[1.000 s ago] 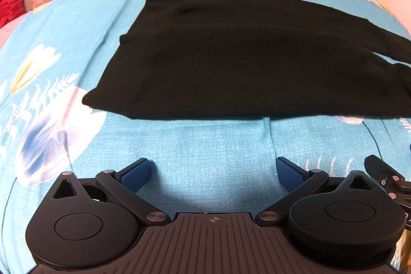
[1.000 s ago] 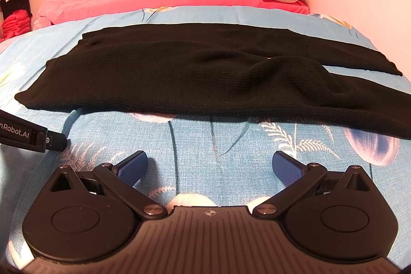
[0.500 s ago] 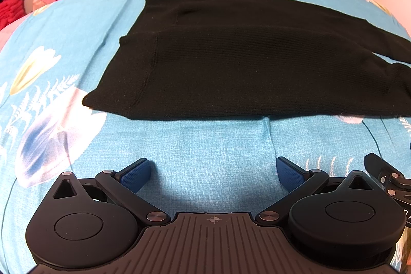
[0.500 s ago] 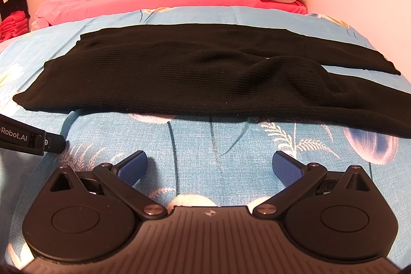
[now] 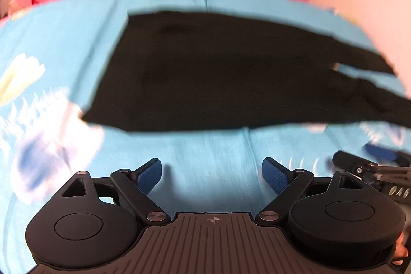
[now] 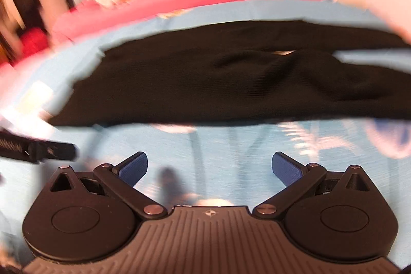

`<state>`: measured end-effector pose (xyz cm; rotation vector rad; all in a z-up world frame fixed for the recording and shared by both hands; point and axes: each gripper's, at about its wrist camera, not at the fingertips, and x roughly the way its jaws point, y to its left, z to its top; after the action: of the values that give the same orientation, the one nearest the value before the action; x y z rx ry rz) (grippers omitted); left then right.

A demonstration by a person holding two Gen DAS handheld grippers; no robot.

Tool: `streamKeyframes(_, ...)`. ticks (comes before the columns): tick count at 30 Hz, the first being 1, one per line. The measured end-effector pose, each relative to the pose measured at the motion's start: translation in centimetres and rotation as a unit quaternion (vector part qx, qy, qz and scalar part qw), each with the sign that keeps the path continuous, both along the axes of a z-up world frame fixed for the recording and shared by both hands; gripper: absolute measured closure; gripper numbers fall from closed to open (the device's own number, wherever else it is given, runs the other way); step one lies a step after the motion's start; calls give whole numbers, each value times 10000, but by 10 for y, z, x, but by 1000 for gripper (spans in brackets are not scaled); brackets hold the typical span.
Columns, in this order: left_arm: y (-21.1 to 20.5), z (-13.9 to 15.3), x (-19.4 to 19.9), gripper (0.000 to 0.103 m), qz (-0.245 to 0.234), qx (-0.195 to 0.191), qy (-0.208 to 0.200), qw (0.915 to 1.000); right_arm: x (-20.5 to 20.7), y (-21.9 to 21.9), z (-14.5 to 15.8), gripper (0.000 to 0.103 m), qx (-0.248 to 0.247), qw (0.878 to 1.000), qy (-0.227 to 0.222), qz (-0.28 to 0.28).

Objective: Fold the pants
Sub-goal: 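Reach the right tool to a black pant leg cuff and grasp it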

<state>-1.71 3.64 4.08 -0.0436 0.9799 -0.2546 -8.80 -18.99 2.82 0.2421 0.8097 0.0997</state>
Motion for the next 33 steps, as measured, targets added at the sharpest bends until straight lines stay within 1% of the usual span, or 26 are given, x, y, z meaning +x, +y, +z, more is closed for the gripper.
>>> streamKeyframes(1,6,8,-1,0,42,40,-236,9997,5,-8,2,0,488,9988,85,-22)
streamKeyframes(2,12,14,0,0,113,157,-539,9984,11,-13,2,0,815,9965,169,-75)
streamKeyframes(4,18,16,7,0,263,369,-764,9960,25,-22,1,0,1300,9908,224,-319)
streamKeyframes(6,25,9,21,0,307,398,-850,9951,36,-28,-1,3,1566,9859,30,-597)
streamKeyframes(8,30,-8,40,0,448,406,-730,9955,48,-34,-4,12,1845,9776,-103,-1002)
streamKeyframes(9,32,-17,48,0,528,417,-601,9959,54,-38,-7,22,1967,9730,-135,-1199)
streamKeyframes(10,35,-28,57,0,619,411,-377,9965,59,-42,-11,29,2074,9677,-150,-1426)
streamKeyframes(11,39,-38,63,0,688,363,-150,9969,60,-46,-12,39,2195,9620,-304,-1597)
streamKeyframes(12,43,-46,66,0,725,245,-79,9970,62,-50,-14,70,2262,9591,-298,-1674)
streamKeyframes(13,43,-45,62,0,701,217,-193,9971,64,-54,-18,92,2270,9579,-100,-1754)
streamKeyframes(14,41,-43,58,0,650,285,-216,9972,60,-57,-24,92,2282,9575,-53,-1764)
streamKeyframes(15,39,-42,55,0,560,386,-194,9975,53,-60,-25,94,2370,9579,-42,-1619)
streamKeyframes(16,38,-43,50,0,454,425,-187,9979,42,-60,-24,96,2291,9624,12,-1459)
streamKeyframes(17,41,-45,44,0,343,398,-165,9985,31,-59,-20,96,2124,9681,39,-1329)
streamKeyframes(19,55,-49,30,0,277,315,-210,9989,4,-52,-15,95,1842,9784,-12,-937)
streamKeyframes(21,62,-48,25,0,300,278,-285,9988,-8,-47,-16,94,1621,9848,33,-630)
streamKeyframes(22,63,-47,26,0,323,271,-269,9987,-10,-42,-11,86,1431,9883,-13,-530)
streamKeyframes(23,63,-45,28,0,359,271,-244,9987,-10,-36,-2,83,1182,9921,-43,-411)
streamKeyframes(24,63,-43,29,0,377,256,-232,9987,-8,-26,8,72,826,9961,-107,-274)
streamKeyframes(25,63,-43,31,0,369,217,-223,9988,-6,-15,16,48,442,9987,-230,-89)
streamKeyframes(26,65,-42,34,0,374,180,-207,9989,-6,-3,22,37,125,9993,-338,98)
streamKeyframes(27,68,-41,34,0,398,137,-205,9989,-6,8,27,31,-155,9983,-480,291)
streamKeyframes(28,72,-40,34,0,441,80,-205,9988,-6,24,31,31,-477,9955,-634,516)
streamKeyframes(29,77,-38,32,0,510,4,-217,9985,-7,42,32,31,-867,9900,-722,851)
streamKeyframes(30,81,-36,30,0,565,-45,-227,9981,-9,55,32,32,-1195,9828,-810,1151)
streamKeyframes(33,93,-33,29,0,723,-97,-272,9970,-9,102,25,34,-1986,9521,-1236,1969)
